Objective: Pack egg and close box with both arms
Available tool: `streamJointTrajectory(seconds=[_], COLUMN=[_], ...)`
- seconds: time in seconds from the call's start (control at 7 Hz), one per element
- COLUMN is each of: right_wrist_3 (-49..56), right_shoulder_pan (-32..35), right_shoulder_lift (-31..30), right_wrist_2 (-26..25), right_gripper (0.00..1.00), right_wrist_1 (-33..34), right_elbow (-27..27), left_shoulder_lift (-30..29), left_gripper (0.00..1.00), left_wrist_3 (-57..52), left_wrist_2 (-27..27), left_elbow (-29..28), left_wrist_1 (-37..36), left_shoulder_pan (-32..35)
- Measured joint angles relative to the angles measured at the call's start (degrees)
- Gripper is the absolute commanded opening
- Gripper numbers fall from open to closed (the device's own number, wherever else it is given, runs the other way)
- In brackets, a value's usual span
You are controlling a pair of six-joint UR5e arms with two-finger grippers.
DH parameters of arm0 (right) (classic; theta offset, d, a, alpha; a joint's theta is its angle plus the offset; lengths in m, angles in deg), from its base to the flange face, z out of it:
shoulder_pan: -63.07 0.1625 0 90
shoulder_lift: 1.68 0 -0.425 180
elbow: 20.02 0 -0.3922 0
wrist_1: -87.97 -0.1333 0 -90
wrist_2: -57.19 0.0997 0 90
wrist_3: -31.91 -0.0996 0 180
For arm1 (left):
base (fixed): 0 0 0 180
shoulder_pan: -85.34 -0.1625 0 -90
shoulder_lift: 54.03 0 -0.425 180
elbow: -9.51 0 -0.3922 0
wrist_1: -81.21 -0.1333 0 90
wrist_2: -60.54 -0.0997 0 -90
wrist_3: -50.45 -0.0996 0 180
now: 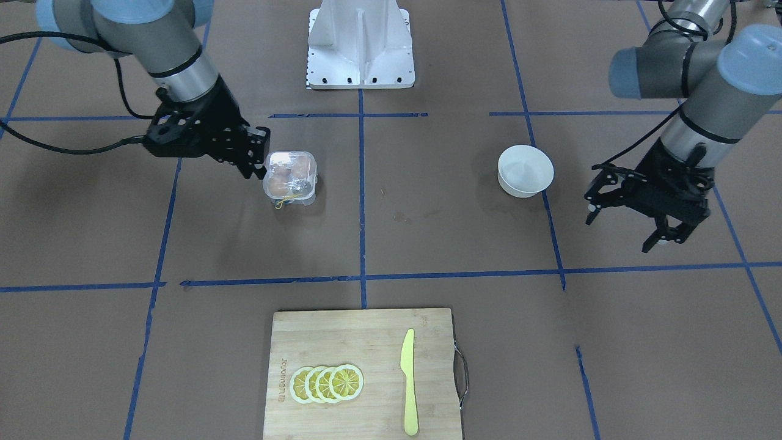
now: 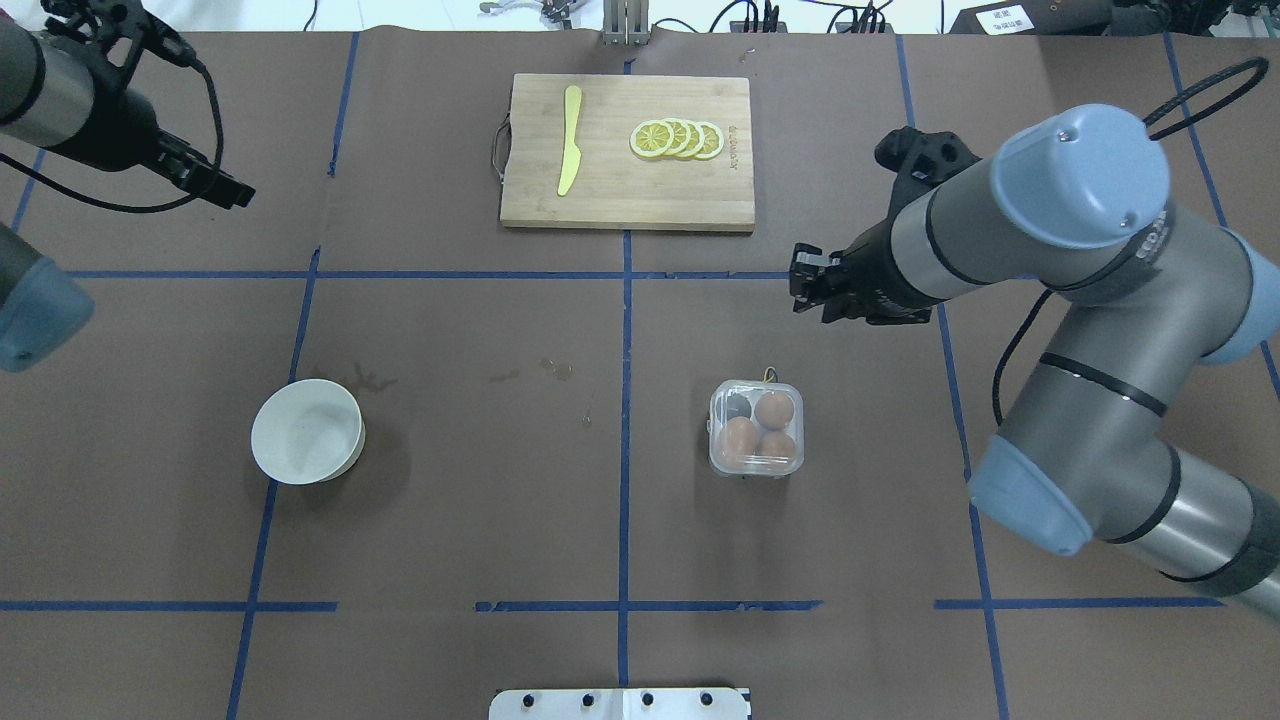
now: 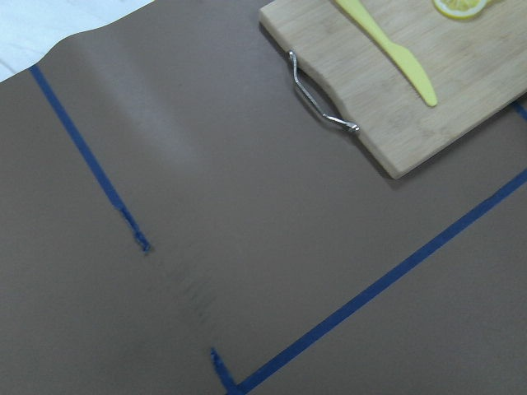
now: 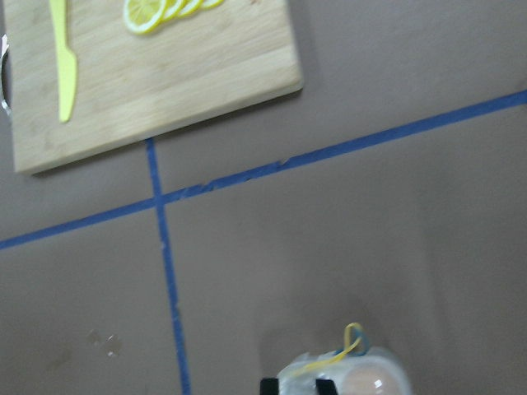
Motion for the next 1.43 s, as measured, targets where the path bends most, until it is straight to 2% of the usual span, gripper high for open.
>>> streamJointTrajectory(seconds=[0.29, 0.43, 0.71, 0.86, 1.14, 1.43], right_wrist_3=[15.17, 26.18, 47.14, 56.65, 67.47, 72.22], right_shoulder_pan=[9.7, 16.82, 31.06, 36.4, 41.4, 42.04], right_shoulder_lift=[-8.42, -11.12, -12.57, -12.61, -12.37, -11.3], right_wrist_2=[4.81, 9.5, 18.36, 20.51, 21.58, 21.81], right_gripper=[1.0, 1.0, 1.0, 1.0, 1.0, 1.0], right_wrist_1=[0.16, 0.24, 0.36, 0.54, 0.96, 2.16], right_elbow=[-0.31, 2.56, 12.36, 17.53, 24.35, 28.06], left_shoulder_lift=[3.88, 4.56, 4.98, 5.06, 5.08, 5.5], left_gripper=[0.99, 0.99, 0.99, 0.99, 1.0, 1.0], left_wrist_3=[-11.62, -17.2, -24.5, -27.98, -34.81, -36.07], left_wrist_2=[1.98, 4.55, 6.81, 7.56, 10.38, 12.13], left_elbow=[-3.22, -6.81, -13.06, -14.36, -14.81, -13.51], left_wrist_1=[-0.24, -0.56, -2.36, -5.52, -15.73, -22.37], left_shoulder_pan=[8.92, 13.75, 21.24, 24.2, 27.81, 28.69])
